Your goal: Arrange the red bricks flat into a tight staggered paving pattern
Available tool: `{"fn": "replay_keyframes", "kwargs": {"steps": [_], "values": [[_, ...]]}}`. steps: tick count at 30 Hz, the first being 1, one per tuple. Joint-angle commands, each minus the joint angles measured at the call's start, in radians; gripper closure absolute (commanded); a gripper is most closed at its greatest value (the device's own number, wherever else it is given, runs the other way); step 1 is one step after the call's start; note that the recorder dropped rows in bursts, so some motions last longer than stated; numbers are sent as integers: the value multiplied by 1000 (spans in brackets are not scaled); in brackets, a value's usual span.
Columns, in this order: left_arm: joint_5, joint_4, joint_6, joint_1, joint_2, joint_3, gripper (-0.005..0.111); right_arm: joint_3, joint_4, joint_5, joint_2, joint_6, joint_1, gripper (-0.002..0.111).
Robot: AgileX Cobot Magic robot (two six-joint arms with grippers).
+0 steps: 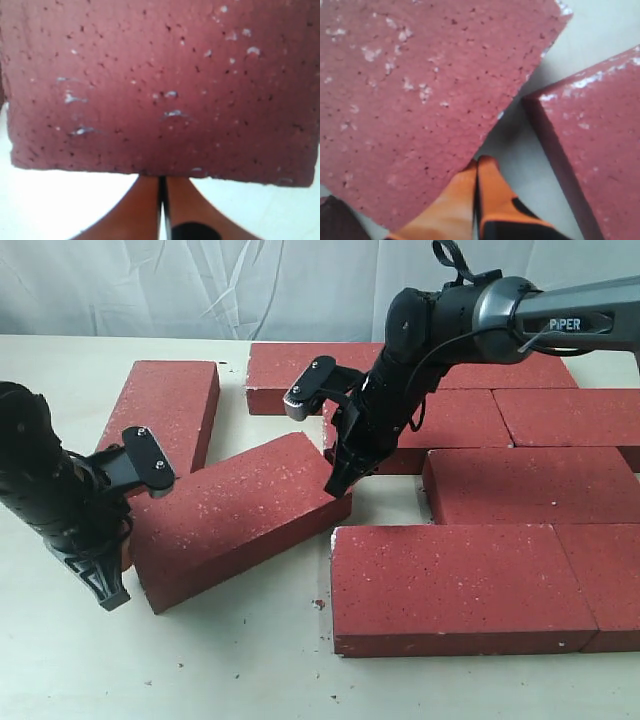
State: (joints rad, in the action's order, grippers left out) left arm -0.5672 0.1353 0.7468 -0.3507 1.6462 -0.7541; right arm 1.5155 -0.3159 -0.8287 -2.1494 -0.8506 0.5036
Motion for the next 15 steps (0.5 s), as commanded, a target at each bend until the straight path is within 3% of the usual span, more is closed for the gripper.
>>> {"fn": "replay_keyframes", "kwargs": {"steps": [1, 11, 15], "values": [[159, 55, -2, -8, -3, -13, 107, 6, -12, -39, 10, 43, 6, 109], [285, 55, -2, -8, 34, -13, 107, 6, -12, -141, 10, 45, 6, 109], [334, 10, -6, -8, 27, -13, 107, 6, -99, -119, 10, 34, 12, 109]]}}
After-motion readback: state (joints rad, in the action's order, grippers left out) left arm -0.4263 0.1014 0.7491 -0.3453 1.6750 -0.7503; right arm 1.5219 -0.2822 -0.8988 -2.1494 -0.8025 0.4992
